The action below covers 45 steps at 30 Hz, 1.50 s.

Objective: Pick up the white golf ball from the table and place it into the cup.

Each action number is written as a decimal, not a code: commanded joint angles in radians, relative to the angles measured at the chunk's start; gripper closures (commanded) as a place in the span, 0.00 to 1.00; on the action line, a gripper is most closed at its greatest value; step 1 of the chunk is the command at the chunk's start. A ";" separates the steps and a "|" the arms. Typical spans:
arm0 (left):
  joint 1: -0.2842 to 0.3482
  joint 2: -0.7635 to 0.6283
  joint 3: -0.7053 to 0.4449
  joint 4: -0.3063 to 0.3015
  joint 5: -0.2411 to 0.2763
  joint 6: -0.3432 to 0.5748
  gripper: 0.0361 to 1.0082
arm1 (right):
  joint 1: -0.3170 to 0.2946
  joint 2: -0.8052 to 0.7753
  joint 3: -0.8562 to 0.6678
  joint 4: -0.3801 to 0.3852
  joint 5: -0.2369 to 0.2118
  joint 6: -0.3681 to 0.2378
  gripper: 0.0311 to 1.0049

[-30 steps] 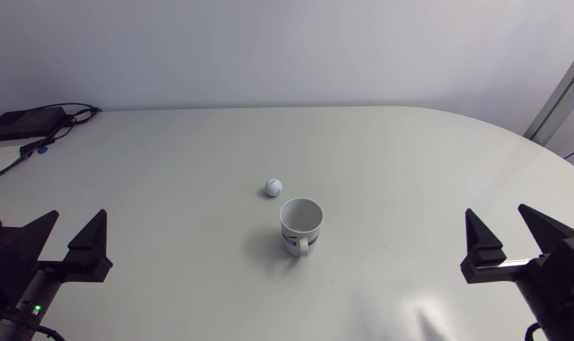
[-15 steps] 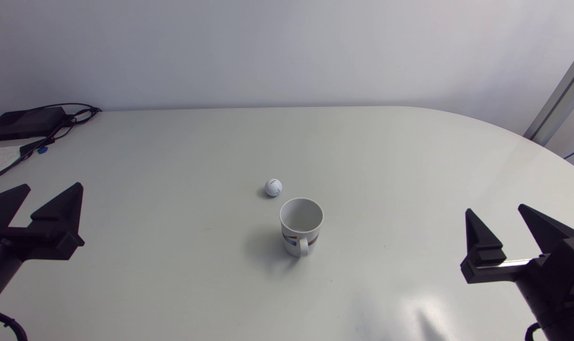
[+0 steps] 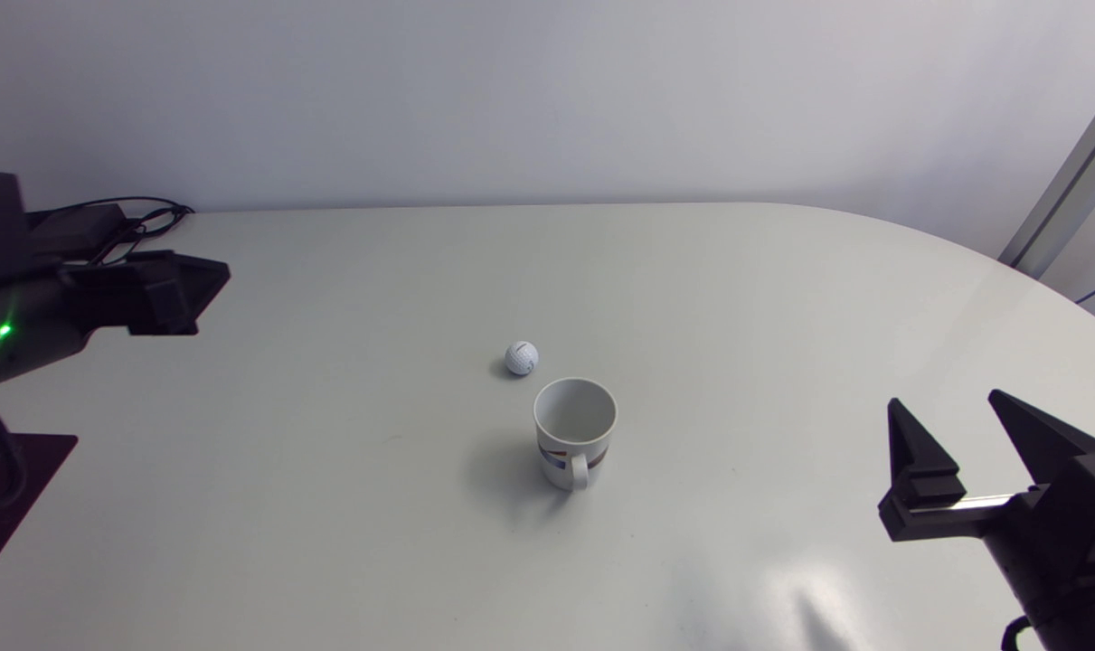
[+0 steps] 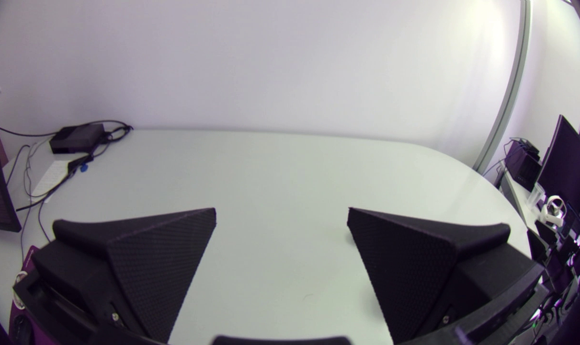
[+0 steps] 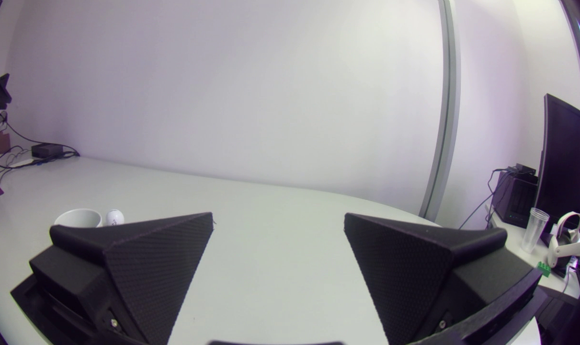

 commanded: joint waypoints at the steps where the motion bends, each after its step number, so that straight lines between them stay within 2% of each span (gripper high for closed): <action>1: 0.002 0.142 0.070 -0.017 0.044 0.006 0.04 | -0.005 -0.007 -0.036 -0.018 -0.004 0.019 0.04; 4: -0.009 0.283 0.124 -0.018 0.079 0.052 0.04 | -0.005 -0.007 -0.038 -0.018 -0.004 0.019 0.04; 6: -0.016 0.354 0.151 -0.015 0.123 0.090 0.04 | -0.005 -0.007 -0.038 -0.018 -0.004 0.017 0.04; 8: -0.025 0.403 0.176 -0.012 0.143 0.216 0.04 | -0.005 -0.006 -0.038 -0.018 -0.004 0.019 0.04; 9: -0.036 0.420 0.179 0.002 0.143 0.267 0.04 | -0.005 -0.007 -0.036 -0.018 -0.004 0.019 0.04; 11: -0.061 0.461 0.191 0.022 0.139 0.284 0.04 | -0.005 -0.006 -0.038 -0.018 -0.004 0.019 0.04; 14: -0.082 0.560 0.242 -0.032 0.122 0.356 0.03 | -0.005 -0.007 -0.038 -0.018 -0.004 0.019 0.04; 20: -0.107 0.731 0.291 -0.021 0.151 0.488 0.04 | -0.005 -0.007 -0.036 -0.018 -0.004 0.017 0.04; 24: -0.122 0.814 0.321 -0.004 0.199 0.540 0.04 | -0.005 -0.006 -0.036 -0.018 -0.004 0.017 0.04; 29: -0.160 0.879 0.324 0.068 0.231 0.578 0.02 | -0.005 -0.007 -0.038 -0.018 -0.004 0.019 0.04; 35: -0.188 0.995 0.389 0.082 0.291 0.611 0.02 | -0.005 -0.006 -0.036 -0.018 -0.004 0.019 0.04; 38: -0.199 1.060 0.413 0.100 0.308 0.637 0.02 | -0.005 -0.007 -0.038 -0.018 -0.004 0.017 0.04; 45: -0.240 1.149 0.436 0.187 0.332 0.660 0.02 | -0.005 -0.006 -0.038 -0.018 -0.004 0.019 0.04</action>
